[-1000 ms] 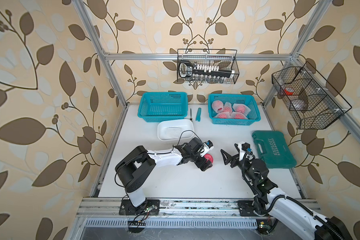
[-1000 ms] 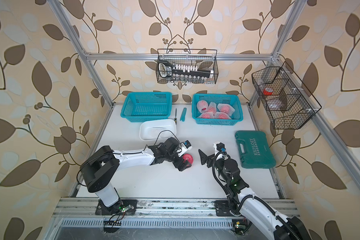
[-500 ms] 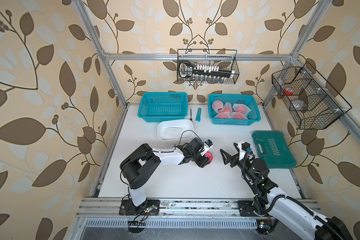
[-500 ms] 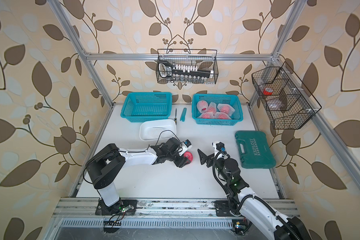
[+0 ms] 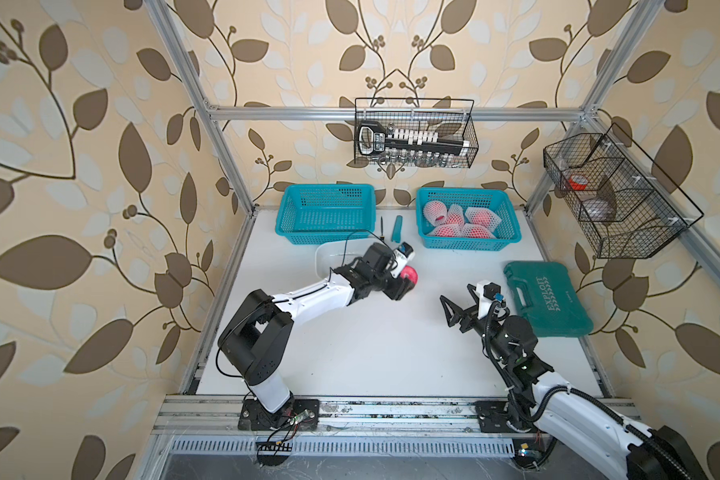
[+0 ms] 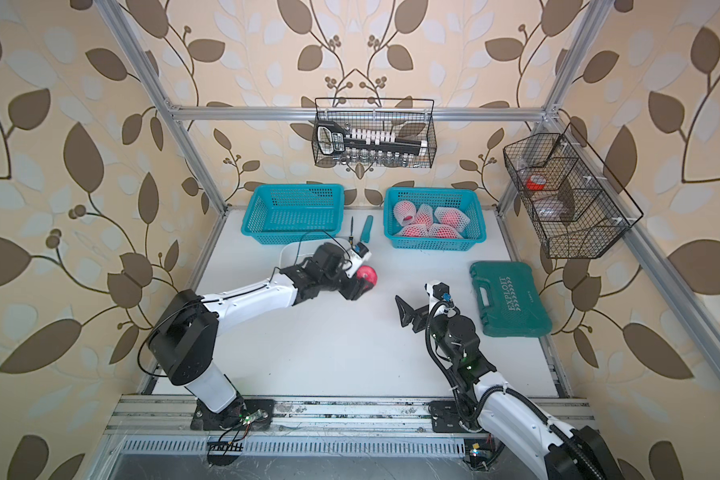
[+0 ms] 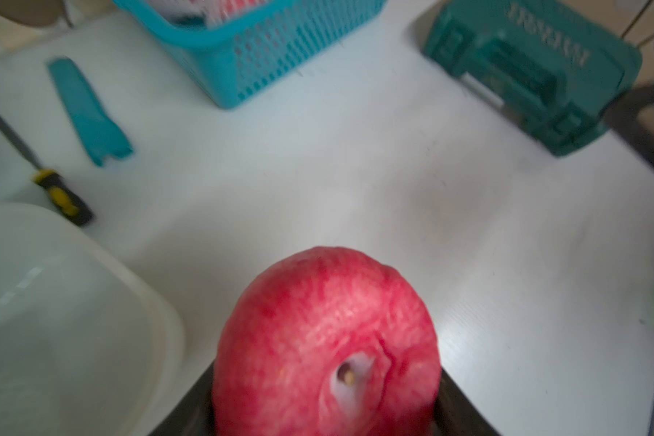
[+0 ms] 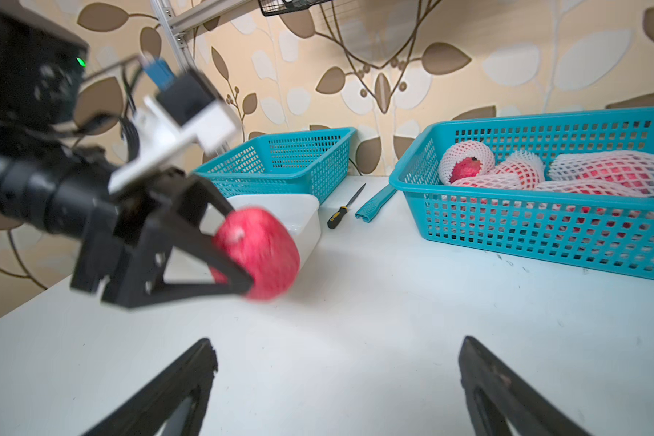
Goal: Remove foam nets from apples
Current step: Pick up the apple from the center of the board, then place the apple in the basket.
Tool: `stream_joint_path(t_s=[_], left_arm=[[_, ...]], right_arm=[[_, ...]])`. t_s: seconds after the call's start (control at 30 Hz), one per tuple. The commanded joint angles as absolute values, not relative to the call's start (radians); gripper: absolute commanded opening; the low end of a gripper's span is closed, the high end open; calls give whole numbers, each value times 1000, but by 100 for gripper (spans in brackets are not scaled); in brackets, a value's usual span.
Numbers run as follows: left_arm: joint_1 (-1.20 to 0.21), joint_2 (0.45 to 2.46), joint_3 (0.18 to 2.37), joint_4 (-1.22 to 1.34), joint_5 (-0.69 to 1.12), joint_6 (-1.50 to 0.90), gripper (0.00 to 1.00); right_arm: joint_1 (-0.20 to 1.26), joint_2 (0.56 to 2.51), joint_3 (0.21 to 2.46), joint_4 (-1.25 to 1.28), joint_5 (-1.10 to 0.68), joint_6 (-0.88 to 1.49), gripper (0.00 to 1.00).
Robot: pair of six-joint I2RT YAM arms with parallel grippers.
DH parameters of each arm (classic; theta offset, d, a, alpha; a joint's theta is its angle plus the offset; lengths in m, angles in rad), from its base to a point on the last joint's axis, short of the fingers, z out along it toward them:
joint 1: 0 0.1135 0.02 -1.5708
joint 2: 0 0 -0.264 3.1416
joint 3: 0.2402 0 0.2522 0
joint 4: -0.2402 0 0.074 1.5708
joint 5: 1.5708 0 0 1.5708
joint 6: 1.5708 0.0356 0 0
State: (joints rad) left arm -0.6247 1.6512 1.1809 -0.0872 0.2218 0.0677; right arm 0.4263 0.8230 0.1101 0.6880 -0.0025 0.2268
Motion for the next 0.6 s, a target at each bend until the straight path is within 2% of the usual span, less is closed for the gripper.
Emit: stream_joint_path(t_s=[0.0, 0.17, 0.27, 0.33, 0.57], left_arm=[[-530, 1617, 1307, -160, 210, 73, 53], [-343, 1749, 1521, -312, 237, 13, 54], [-275, 1853, 1630, -375, 224, 15, 54], [-243, 1949, 1749, -451, 240, 24, 53], [-217, 2226, 2126, -630, 197, 71, 53]], right_arm=[[431, 955, 262, 724, 11, 268, 100], [434, 1120, 417, 756, -30, 298, 100], [449, 1159, 395, 849, -18, 284, 99], [456, 1171, 351, 913, -5, 265, 100], [457, 1093, 284, 892, 30, 248, 99]])
